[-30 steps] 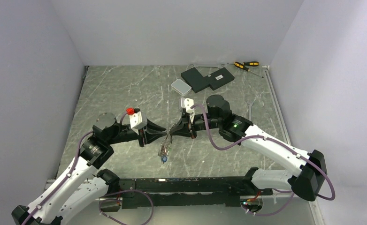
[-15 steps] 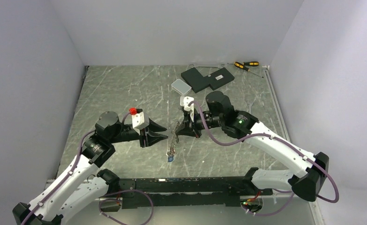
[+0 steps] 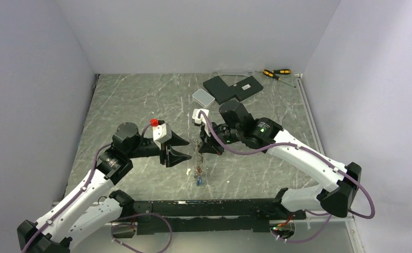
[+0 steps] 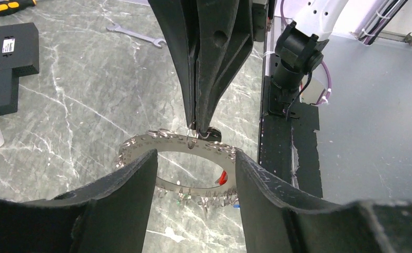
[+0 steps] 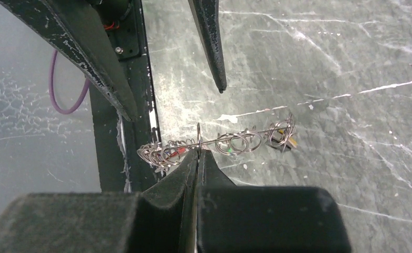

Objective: Put the keys on the keyring

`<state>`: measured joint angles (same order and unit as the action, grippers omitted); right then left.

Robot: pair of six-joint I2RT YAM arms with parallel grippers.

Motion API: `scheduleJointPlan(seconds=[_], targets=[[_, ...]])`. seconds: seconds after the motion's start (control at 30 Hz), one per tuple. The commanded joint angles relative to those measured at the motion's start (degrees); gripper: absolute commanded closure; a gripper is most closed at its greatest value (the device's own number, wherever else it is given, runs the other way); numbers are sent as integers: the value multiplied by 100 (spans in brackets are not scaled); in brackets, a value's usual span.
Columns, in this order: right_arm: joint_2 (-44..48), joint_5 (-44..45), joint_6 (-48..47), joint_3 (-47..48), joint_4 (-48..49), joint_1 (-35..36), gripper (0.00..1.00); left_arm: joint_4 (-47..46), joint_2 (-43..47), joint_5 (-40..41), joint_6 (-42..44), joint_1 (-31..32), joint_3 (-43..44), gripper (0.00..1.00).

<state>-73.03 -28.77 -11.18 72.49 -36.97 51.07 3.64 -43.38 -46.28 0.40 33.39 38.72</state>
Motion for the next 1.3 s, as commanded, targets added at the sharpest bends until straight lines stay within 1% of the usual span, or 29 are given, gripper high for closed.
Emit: scheduleJointPlan(seconds=[0.0, 0.2, 0.33, 0.57, 0.67, 0.8, 0.9, 0.97, 1.03, 1.17, 1.27], targets=[[4, 166, -72, 375, -4, 126, 100, -276, -59, -152, 36, 36, 136, 40], [-42, 48, -95, 254, 193, 188, 100, -260, -142, -100, 70, 36, 140, 52], [32, 36, -148, 117, 381, 201, 100, -282, -106, -81, 48, 36, 94, 52], [1, -58, -274, 160, 323, 202, 100, -243, -137, -193, 138, 36, 156, 48], [-26, -208, -326, 180, 285, 202, 100, -214, -96, -224, 158, 36, 171, 49], [-29, -293, -328, 253, 260, 202, 100, -292, -90, -247, 166, 35, 149, 53], [-4, -397, -340, 234, 289, 223, 100, -263, -175, -293, 143, 34, 204, 60], [16, -426, -356, 222, 300, 243, 100, -318, -182, -281, 22, 36, 175, 63], [26, -448, -367, 230, 304, 263, 100, -494, -160, -264, -5, 32, 114, 63], [19, -504, -394, 301, 259, 310, 100, -383, -184, -174, 28, 36, 148, 64], [-10, -499, -395, 344, 241, 346, 100, -419, -212, -221, 9, 36, 153, 66]])
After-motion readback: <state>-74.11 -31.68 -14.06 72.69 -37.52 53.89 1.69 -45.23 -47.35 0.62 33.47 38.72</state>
